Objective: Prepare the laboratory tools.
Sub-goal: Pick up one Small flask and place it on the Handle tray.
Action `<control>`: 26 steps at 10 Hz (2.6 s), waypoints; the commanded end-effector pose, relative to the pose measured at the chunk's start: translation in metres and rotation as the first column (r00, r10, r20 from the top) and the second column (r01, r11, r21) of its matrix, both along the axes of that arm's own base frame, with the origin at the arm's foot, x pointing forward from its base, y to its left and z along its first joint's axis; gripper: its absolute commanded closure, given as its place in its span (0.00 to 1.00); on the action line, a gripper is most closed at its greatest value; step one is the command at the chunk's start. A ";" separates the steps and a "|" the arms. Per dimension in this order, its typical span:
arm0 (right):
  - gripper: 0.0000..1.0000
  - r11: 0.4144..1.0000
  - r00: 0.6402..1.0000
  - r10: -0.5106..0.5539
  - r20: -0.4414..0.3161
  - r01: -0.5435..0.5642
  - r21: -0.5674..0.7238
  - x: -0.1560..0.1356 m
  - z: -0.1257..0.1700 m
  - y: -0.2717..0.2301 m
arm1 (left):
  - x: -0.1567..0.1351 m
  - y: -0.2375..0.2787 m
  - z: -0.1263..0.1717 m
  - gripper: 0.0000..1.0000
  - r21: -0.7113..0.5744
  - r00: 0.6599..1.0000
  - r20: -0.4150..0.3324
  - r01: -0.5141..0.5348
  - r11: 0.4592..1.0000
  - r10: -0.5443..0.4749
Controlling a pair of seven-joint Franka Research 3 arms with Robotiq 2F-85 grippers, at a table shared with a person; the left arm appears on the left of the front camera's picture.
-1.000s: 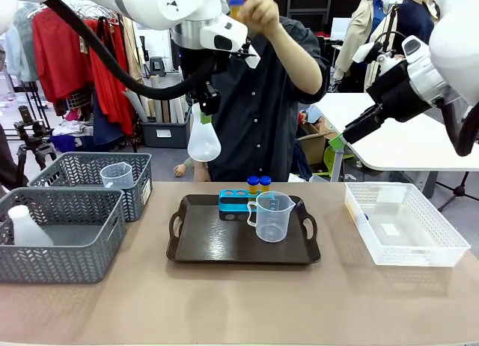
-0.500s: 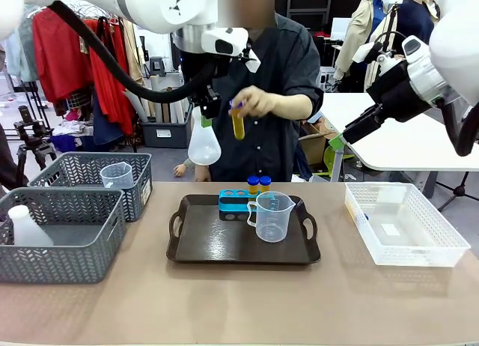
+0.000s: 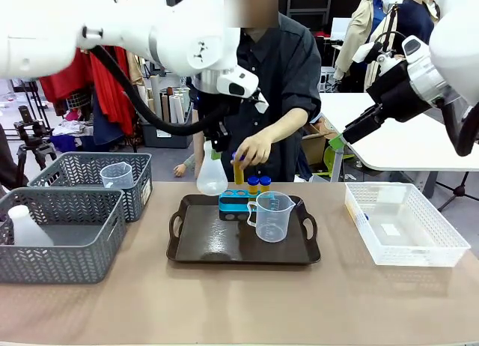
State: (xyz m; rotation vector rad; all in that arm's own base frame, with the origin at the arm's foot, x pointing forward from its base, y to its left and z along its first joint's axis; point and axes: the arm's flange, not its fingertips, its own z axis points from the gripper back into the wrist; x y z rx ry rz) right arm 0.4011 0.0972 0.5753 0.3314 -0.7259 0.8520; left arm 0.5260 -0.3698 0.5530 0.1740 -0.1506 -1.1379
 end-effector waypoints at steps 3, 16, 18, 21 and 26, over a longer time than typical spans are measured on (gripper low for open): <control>0.00 1.000 1.000 0.003 -0.006 -0.003 0.018 0.000 0.001 -0.001 | 0.013 -0.017 -0.036 1.00 -0.026 0.995 -0.075 0.058 0.998 -0.060; 0.00 1.000 1.000 0.003 -0.006 -0.003 0.018 0.000 0.001 -0.001 | 0.008 0.011 -0.008 1.00 -0.060 0.998 -0.056 -0.026 0.998 0.022; 0.00 1.000 1.000 0.003 -0.006 -0.003 0.018 0.000 0.001 -0.001 | 0.008 0.011 -0.008 1.00 -0.060 0.998 -0.056 -0.026 0.998 0.022; 0.00 1.000 1.000 0.003 -0.006 -0.003 0.018 0.000 0.001 -0.001 | 0.008 0.011 -0.008 1.00 -0.060 0.998 -0.056 -0.026 0.998 0.022; 0.00 1.000 1.000 0.003 -0.006 -0.003 0.018 0.000 0.001 -0.001 | 0.021 0.003 -0.026 1.00 0.004 0.990 -0.136 0.044 0.999 -0.043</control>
